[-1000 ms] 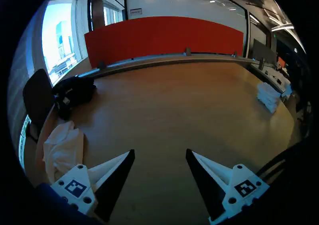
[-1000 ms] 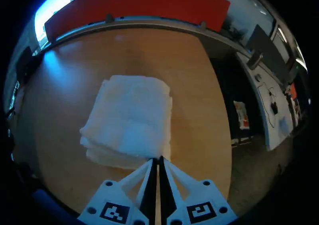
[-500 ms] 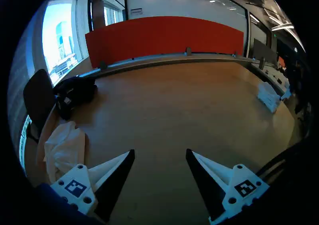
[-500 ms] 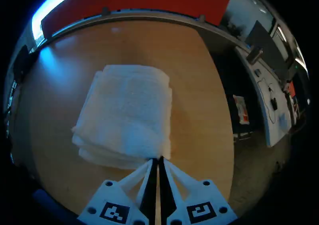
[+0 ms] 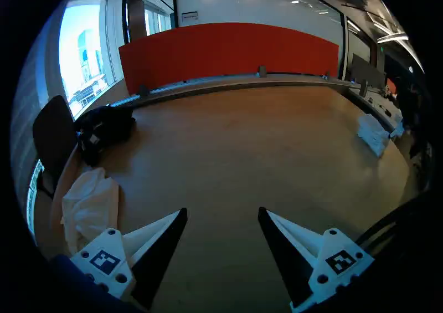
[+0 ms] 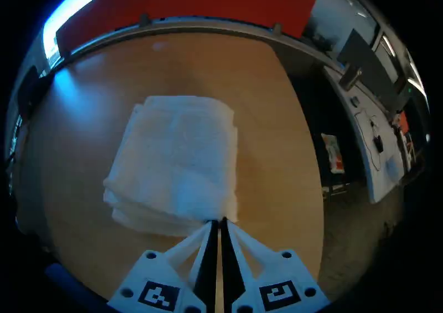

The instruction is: Fold towel

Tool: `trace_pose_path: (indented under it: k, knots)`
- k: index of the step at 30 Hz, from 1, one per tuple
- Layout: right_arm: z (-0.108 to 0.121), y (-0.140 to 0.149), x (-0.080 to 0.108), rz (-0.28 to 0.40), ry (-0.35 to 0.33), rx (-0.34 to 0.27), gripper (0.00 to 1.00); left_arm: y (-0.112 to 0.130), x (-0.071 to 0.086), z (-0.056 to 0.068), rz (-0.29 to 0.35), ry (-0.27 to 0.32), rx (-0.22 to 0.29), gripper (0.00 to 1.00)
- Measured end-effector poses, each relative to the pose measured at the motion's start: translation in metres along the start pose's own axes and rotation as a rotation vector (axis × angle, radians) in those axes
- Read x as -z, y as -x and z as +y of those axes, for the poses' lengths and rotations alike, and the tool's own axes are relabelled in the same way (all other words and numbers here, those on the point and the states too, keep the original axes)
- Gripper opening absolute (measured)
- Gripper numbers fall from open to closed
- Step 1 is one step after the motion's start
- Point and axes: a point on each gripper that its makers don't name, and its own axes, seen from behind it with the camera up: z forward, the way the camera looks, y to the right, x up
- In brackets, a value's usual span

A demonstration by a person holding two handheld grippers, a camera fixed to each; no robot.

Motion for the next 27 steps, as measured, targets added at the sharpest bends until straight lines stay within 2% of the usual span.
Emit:
trace_pose_path:
  k: [11,14,18,25,27]
  knots:
    - [0.001,-0.009,0.013,0.041,0.017,0.005,0.07,-0.001,0.001,0.0,0.007,0.004,0.002,0.95]
    - [0.002,-0.008,0.015,0.041,0.024,0.013,0.11,-0.001,0.001,0.0,0.008,0.006,0.001,0.95]
    - [0.003,-0.006,0.018,0.04,0.033,0.024,0.25,-0.001,0.002,0.0,0.009,0.007,0.001,0.95]
    - [0.006,-0.002,0.021,0.037,0.053,0.034,0.62,-0.002,0.002,0.001,0.011,0.009,0.001,0.95]
    - [0.007,-0.001,0.022,0.037,0.059,0.037,0.64,-0.003,0.002,0.001,0.012,0.01,-0.001,0.95]
